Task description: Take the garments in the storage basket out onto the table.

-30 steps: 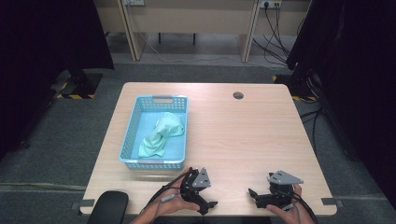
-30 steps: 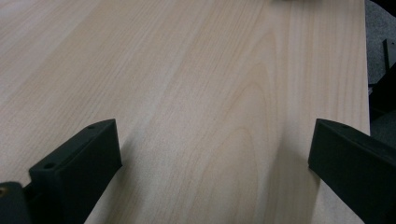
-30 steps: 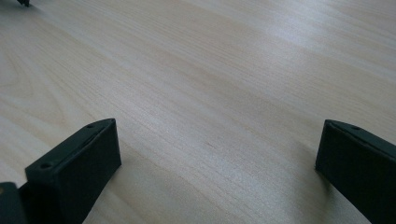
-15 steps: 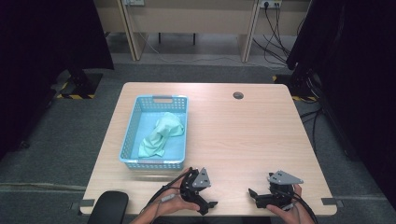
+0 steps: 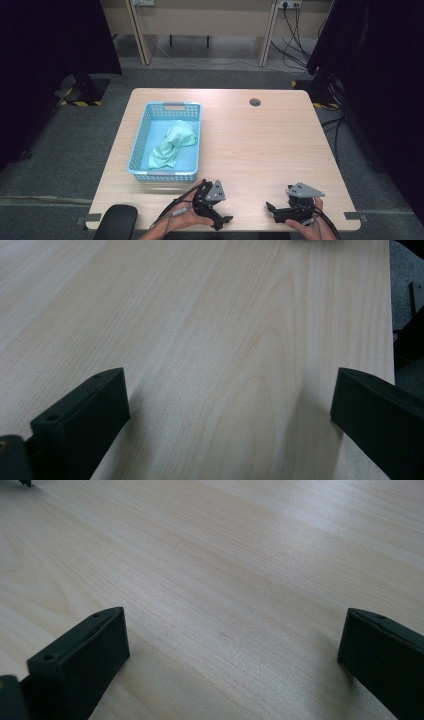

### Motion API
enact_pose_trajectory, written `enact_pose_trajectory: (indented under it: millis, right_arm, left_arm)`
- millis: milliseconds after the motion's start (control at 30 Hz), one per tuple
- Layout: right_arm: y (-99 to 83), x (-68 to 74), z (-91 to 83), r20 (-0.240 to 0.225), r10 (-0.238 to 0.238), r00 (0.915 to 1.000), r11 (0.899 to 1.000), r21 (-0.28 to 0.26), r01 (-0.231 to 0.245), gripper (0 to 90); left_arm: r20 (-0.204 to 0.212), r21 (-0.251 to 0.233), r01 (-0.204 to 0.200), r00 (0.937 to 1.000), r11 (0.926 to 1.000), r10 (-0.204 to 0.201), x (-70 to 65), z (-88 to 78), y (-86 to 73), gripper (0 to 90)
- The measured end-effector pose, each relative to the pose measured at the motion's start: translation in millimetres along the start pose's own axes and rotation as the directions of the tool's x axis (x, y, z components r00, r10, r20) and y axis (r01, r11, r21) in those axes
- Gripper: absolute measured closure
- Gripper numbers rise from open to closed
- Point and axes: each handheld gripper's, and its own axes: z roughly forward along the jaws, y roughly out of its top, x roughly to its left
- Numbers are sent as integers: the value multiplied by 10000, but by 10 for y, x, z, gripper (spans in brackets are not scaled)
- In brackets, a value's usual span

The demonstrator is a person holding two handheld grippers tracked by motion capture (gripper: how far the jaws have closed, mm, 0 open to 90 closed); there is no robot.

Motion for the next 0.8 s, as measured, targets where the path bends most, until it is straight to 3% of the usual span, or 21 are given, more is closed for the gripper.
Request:
enact_pose_trajectory:
  millis: [233, 500, 800]
  right_arm:
    - [0, -1, 0, -2, -3, 10000, 10000, -1, 3, 2]
    - [0, 0, 0, -1, -3, 10000, 10000, -2, 3, 2]
    - [1, -1, 0, 0, -4, 10000, 10000, 1, 4, 2]
  left_arm:
    - [172, -107, 40, 9998, 9999, -38, 5, -37, 16, 37]
    - [116, -651, 45, 9999, 9979, -38, -26, -182, 105, 37]
    - [98, -633, 211, 9997, 9978, -205, -22, -253, 155, 38]
